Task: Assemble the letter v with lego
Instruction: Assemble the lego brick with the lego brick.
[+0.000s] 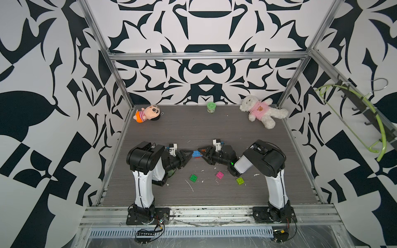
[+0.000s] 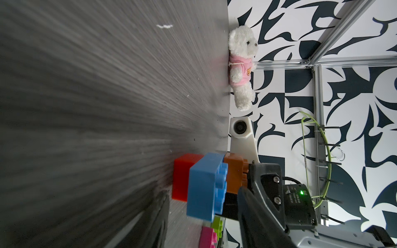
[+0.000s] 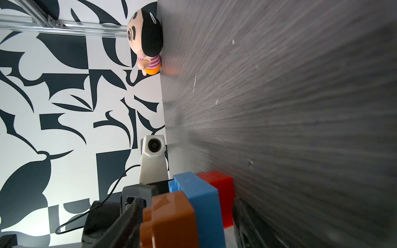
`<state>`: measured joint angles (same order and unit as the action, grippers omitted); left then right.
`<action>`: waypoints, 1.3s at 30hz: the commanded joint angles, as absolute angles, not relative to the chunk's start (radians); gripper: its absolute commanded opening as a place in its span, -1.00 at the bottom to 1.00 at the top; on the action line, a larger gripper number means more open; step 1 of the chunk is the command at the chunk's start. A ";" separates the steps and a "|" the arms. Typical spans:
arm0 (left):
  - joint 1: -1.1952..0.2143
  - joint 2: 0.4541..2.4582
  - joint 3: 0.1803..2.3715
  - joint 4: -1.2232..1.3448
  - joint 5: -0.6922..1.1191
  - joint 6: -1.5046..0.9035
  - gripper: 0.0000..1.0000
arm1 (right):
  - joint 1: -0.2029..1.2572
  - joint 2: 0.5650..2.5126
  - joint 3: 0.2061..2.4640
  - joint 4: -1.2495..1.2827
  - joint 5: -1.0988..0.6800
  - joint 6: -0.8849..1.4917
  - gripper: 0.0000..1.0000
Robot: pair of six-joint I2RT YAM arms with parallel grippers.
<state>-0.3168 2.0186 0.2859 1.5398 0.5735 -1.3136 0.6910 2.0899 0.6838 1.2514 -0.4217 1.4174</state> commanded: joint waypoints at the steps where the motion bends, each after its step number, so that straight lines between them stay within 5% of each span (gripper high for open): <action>1: -0.324 2.062 0.287 1.439 0.559 -1.295 0.10 | 0.697 2.082 0.706 1.315 -0.408 1.425 0.32; 28: -0.325 2.063 0.290 1.439 0.558 -1.298 0.10 | 0.706 2.102 0.719 1.300 -0.423 1.421 -0.01; 39: -0.222 1.966 0.220 1.438 0.590 -1.299 0.39 | 0.678 2.080 0.717 1.295 -0.496 1.329 -0.08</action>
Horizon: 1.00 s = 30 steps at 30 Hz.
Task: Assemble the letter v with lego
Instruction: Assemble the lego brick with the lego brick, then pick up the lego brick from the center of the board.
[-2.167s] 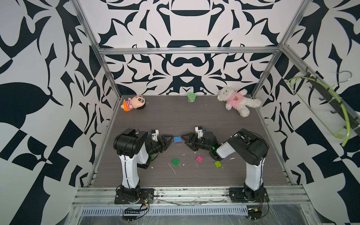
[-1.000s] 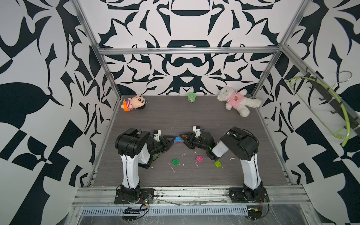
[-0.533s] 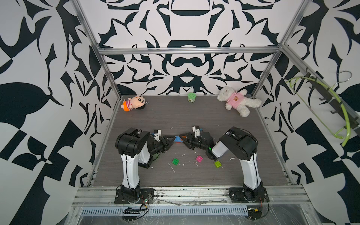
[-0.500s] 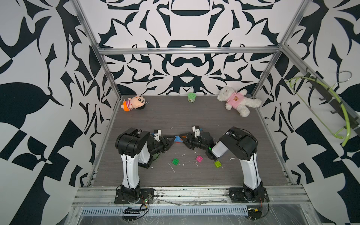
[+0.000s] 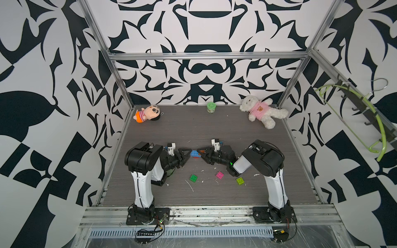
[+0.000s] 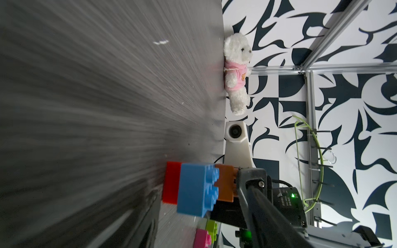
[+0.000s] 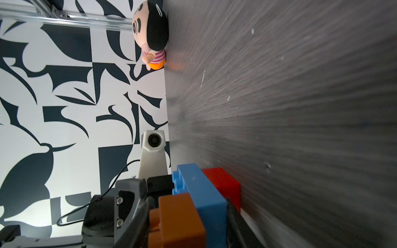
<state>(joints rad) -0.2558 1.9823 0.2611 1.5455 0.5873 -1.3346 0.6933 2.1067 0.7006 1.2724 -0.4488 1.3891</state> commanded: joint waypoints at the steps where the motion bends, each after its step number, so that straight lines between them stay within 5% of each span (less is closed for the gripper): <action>1: -0.217 1.957 0.215 1.437 0.593 -1.298 0.39 | 0.670 2.072 0.710 1.290 -0.505 1.318 -0.08; 10: -0.262 1.839 0.174 1.256 0.558 -1.252 0.40 | 0.574 2.001 0.606 1.263 -0.598 1.275 -0.09; 20: -0.456 0.999 0.486 -0.287 0.107 -0.925 0.68 | 0.525 1.990 0.556 1.256 -0.664 1.278 -0.10; 30: -0.757 1.163 0.696 -0.579 0.049 -0.840 0.49 | 0.516 1.974 0.562 1.177 -0.685 1.242 -0.11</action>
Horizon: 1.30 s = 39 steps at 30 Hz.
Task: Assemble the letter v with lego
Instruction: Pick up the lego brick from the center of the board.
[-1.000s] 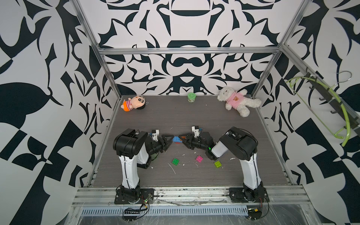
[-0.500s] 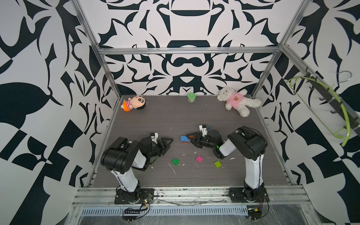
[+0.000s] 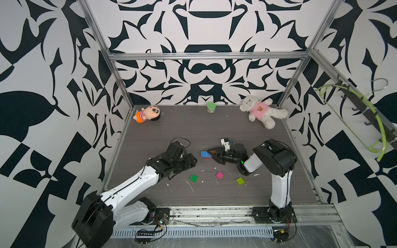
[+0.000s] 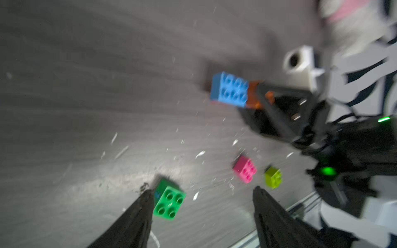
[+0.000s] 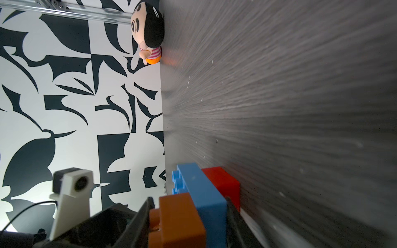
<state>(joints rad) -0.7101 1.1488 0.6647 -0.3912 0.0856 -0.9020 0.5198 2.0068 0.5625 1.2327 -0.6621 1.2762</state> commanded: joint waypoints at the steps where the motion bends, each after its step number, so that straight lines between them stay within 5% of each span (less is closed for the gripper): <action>1: -0.773 1.176 0.699 -0.577 0.062 -0.817 0.49 | 0.516 1.971 0.560 1.170 -0.687 1.240 -0.11; 12: -0.873 1.425 0.783 -0.573 -0.022 -0.678 0.48 | 0.512 1.968 0.546 1.174 -0.686 1.240 -0.12; 19: -0.876 1.468 0.784 -0.516 -0.044 -0.639 0.16 | 0.509 1.967 0.542 1.169 -0.695 1.241 -0.14; 27: -0.877 1.489 0.777 -0.487 -0.025 -0.603 0.13 | 0.502 1.974 0.539 1.172 -0.697 1.242 -0.16; 35: -0.879 1.517 0.799 -0.488 -0.035 -0.647 -0.52 | 0.502 1.971 0.537 1.170 -0.696 1.239 -0.17; 39: -0.870 1.514 0.838 -0.504 -0.053 -0.698 -0.67 | 0.502 1.974 0.541 1.170 -0.702 1.236 -0.19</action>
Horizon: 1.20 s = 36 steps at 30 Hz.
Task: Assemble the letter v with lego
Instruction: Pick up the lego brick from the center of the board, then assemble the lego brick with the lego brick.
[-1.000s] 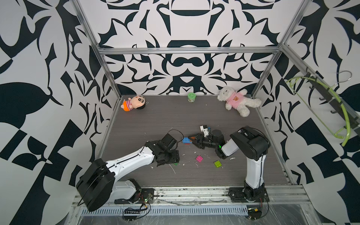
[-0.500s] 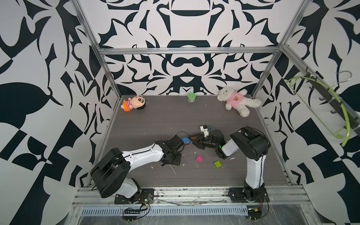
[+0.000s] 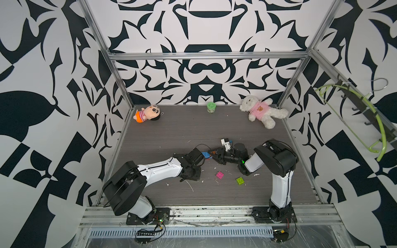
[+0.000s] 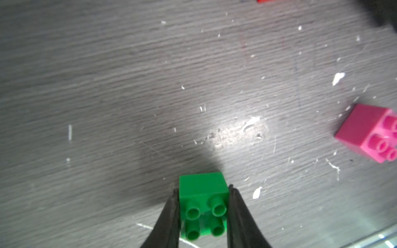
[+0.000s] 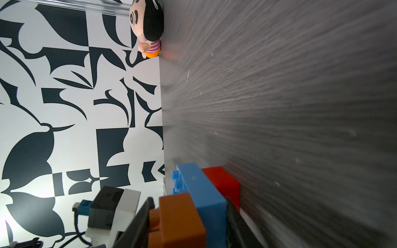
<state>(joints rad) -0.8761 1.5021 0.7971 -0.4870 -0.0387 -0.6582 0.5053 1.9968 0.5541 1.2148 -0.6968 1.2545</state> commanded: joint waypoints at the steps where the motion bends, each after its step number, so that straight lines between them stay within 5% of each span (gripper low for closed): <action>1: -0.866 1.513 0.849 -0.507 -0.051 -0.705 -0.69 | 0.502 1.975 0.541 1.169 -0.703 1.235 -0.19; 21: -0.754 1.693 1.238 -0.662 -0.166 -0.711 -0.77 | 0.502 1.980 0.551 1.160 -0.706 1.215 -0.23; 36: -0.751 1.756 1.232 -0.571 -0.117 -0.752 -0.77 | 0.501 1.990 0.538 1.184 -0.692 1.227 -0.28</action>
